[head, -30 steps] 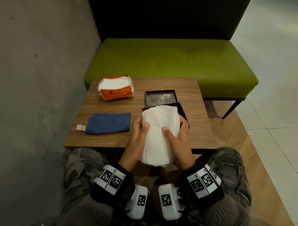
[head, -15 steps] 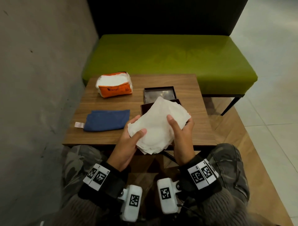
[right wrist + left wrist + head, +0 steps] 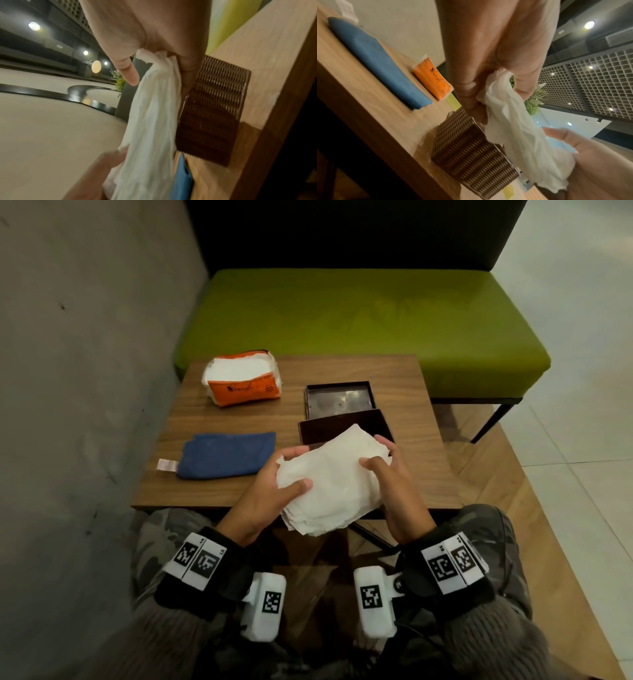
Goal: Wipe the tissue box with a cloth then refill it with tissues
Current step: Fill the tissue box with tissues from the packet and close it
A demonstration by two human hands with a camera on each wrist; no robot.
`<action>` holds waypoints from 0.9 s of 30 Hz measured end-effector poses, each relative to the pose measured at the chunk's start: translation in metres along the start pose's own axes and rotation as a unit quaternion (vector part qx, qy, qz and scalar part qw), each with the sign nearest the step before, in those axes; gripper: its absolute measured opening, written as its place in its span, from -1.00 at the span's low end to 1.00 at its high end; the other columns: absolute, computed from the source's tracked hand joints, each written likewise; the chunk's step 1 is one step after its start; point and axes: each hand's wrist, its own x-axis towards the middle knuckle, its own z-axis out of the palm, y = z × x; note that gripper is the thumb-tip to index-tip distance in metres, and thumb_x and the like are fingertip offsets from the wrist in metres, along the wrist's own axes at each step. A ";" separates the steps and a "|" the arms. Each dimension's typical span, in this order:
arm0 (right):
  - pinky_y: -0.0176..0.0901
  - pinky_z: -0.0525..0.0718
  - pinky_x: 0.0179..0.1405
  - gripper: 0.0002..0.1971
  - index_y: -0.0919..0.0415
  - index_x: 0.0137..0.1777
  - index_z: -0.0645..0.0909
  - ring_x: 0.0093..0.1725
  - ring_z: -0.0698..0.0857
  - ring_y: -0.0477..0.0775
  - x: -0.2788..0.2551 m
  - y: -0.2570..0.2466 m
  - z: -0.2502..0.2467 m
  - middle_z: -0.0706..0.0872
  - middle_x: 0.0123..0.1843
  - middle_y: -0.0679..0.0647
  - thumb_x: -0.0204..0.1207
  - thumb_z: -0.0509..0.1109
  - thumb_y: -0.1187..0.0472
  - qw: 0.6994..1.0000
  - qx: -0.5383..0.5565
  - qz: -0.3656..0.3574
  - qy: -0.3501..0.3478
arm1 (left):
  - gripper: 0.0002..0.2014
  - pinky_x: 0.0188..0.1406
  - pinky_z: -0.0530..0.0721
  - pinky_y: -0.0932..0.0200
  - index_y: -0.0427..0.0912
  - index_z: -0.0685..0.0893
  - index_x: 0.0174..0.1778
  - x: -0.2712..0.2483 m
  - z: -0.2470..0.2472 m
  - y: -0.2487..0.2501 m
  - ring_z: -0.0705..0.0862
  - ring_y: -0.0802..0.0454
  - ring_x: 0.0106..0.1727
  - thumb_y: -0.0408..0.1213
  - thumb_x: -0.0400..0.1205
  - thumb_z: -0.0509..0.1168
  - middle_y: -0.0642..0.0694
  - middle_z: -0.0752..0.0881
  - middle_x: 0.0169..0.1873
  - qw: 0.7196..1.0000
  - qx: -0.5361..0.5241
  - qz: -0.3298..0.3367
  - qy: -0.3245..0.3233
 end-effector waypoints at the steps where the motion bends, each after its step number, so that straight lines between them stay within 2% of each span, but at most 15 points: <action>1: 0.19 0.70 0.19 -0.54 -0.07 0.45 0.39 0.24 0.59 0.11 0.002 -0.004 -0.001 0.52 0.36 0.04 0.59 0.30 0.28 1.000 -0.017 -0.006 0.001 | -0.52 0.03 0.72 0.21 0.00 0.50 0.33 0.004 0.001 0.001 0.67 0.08 0.20 -0.34 0.52 0.44 -0.02 0.62 0.24 1.000 0.000 -0.005 0.014; 4: 0.17 0.71 0.14 -0.64 0.01 0.27 0.47 0.14 0.63 0.10 0.016 -0.020 -0.010 0.62 0.28 0.11 0.56 0.28 0.38 0.997 -0.068 -0.020 0.019 | -0.60 0.11 0.72 0.01 0.04 0.49 0.31 0.019 0.000 0.011 0.68 0.02 0.19 -0.38 0.59 0.34 -0.04 0.65 0.22 0.998 -0.031 -0.021 0.055; 5: 0.09 0.72 0.05 -0.66 0.08 0.27 0.48 0.06 0.64 0.06 0.022 -0.027 -0.013 0.65 0.22 0.12 0.55 0.30 0.39 0.994 -0.093 -0.036 0.036 | -0.60 0.13 0.71 0.02 0.03 0.47 0.31 0.027 0.001 0.015 0.68 0.03 0.18 -0.40 0.60 0.32 -0.04 0.64 0.20 0.997 -0.024 -0.017 0.065; 7: -0.16 0.62 -0.15 -0.66 0.22 0.30 0.50 -0.06 0.61 -0.02 0.033 -0.043 -0.018 0.65 0.05 0.01 0.54 0.34 0.37 0.978 -0.173 -0.091 0.067 | -0.56 0.01 0.71 0.18 -0.03 0.44 0.35 0.045 0.004 0.022 0.67 0.09 0.07 -0.47 0.59 0.30 -0.05 0.63 0.12 0.996 0.023 0.013 0.091; 8: -0.18 0.57 -0.17 -0.67 0.23 0.29 0.49 -0.06 0.59 -0.01 0.038 -0.051 -0.019 0.61 -0.02 -0.04 0.54 0.36 0.36 0.967 -0.216 -0.115 0.072 | -0.55 -0.08 0.69 0.25 -0.09 0.44 0.35 0.054 0.006 0.025 0.66 0.11 -0.01 -0.50 0.58 0.29 -0.05 0.62 0.06 0.993 0.050 0.033 0.104; 11: -0.04 0.61 -0.07 -0.73 0.21 0.20 0.47 -0.05 0.63 0.13 0.051 -0.063 -0.019 0.59 -0.15 -0.06 0.53 0.35 0.36 0.933 -0.323 -0.139 0.071 | -0.61 -0.16 0.63 0.33 -0.18 0.50 0.28 0.074 0.011 0.029 0.64 0.07 -0.10 -0.54 0.55 0.29 -0.09 0.64 -0.03 0.978 0.136 0.088 0.133; 13: 0.04 0.64 0.03 -0.64 0.24 0.33 0.47 0.04 0.67 0.22 0.056 -0.063 -0.020 0.63 -0.05 0.05 0.54 0.34 0.33 0.908 -0.390 -0.140 0.063 | -0.65 -0.27 0.57 0.47 -0.19 0.54 0.21 0.081 0.013 0.028 0.60 0.23 -0.22 -0.56 0.54 0.27 0.02 0.63 -0.14 0.968 0.187 0.107 0.130; 15: 0.10 0.58 0.20 -0.59 0.21 0.42 0.44 0.20 0.62 0.27 0.058 -0.060 -0.022 0.66 0.11 0.14 0.57 0.32 0.25 0.872 -0.469 -0.136 0.046 | -0.66 -0.32 0.53 0.48 -0.16 0.55 0.16 0.083 0.014 0.026 0.55 0.29 -0.29 -0.57 0.52 0.25 0.10 0.58 -0.20 0.961 0.232 0.112 0.103; 16: 0.13 0.51 0.29 -0.59 0.18 0.44 0.43 0.27 0.56 0.29 0.058 -0.058 -0.023 0.65 0.19 0.17 0.59 0.30 0.22 0.852 -0.506 -0.130 0.041 | -0.65 -0.29 0.56 0.37 -0.13 0.55 0.16 0.083 0.013 0.025 0.54 0.27 -0.29 -0.56 0.52 0.25 0.09 0.58 -0.20 0.956 0.262 0.106 0.082; 18: 0.15 0.38 0.35 -0.58 0.16 0.46 0.41 0.34 0.47 0.30 0.058 -0.053 -0.023 0.61 0.29 0.18 0.61 0.26 0.19 0.814 -0.567 -0.124 0.036 | -0.63 -0.26 0.60 0.15 -0.07 0.54 0.21 0.083 0.011 0.025 0.58 0.08 -0.26 -0.50 0.53 0.25 0.04 0.60 -0.20 0.940 0.330 0.079 0.033; 21: 0.14 0.36 0.35 -0.58 0.16 0.44 0.45 0.34 0.44 0.29 0.060 -0.044 -0.021 0.57 0.35 0.19 0.59 0.26 0.09 0.748 -0.647 -0.145 0.035 | -0.62 -0.28 0.59 0.05 -0.04 0.51 0.27 0.087 0.011 0.028 0.63 -0.12 -0.17 -0.44 0.56 0.25 -0.09 0.63 -0.06 0.917 0.395 0.050 -0.014; 23: 0.18 0.35 0.40 -0.58 0.17 0.39 0.52 0.37 0.41 0.31 0.062 -0.038 -0.018 0.51 0.36 0.22 0.58 0.28 0.04 0.706 -0.693 -0.142 0.032 | -0.64 -0.23 0.55 0.09 -0.04 0.50 0.29 0.091 0.012 0.030 0.61 -0.08 -0.08 -0.40 0.58 0.24 -0.11 0.64 0.03 0.898 0.437 0.044 -0.029; 24: 0.22 0.35 0.44 -0.58 0.20 0.37 0.54 0.41 0.39 0.33 0.061 -0.037 -0.017 0.47 0.37 0.25 0.56 0.29 0.04 0.695 -0.705 -0.136 0.033 | -0.64 -0.09 0.57 0.06 -0.02 0.49 0.31 0.093 0.012 0.030 0.60 -0.09 0.02 -0.35 0.59 0.24 -0.12 0.65 0.09 0.880 0.471 0.038 -0.042; 26: 0.31 0.30 0.50 -0.53 0.24 0.40 0.51 0.52 0.31 0.36 0.061 -0.036 -0.014 0.38 0.47 0.31 0.54 0.30 0.05 0.691 -0.711 -0.123 0.040 | -0.63 0.26 0.48 -0.09 -0.02 0.47 0.37 0.095 0.013 0.028 0.49 -0.12 0.29 -0.23 0.62 0.25 -0.14 0.59 0.25 0.816 0.575 0.030 -0.061; 27: 0.32 0.28 0.52 -0.49 0.24 0.45 0.45 0.58 0.25 0.36 0.062 -0.036 -0.013 0.33 0.53 0.33 0.54 0.30 0.04 0.692 -0.711 -0.115 0.040 | -0.62 0.31 0.43 -0.11 -0.04 0.47 0.38 0.095 0.014 0.027 0.42 -0.13 0.36 -0.17 0.63 0.25 -0.13 0.55 0.29 0.787 0.614 0.039 -0.052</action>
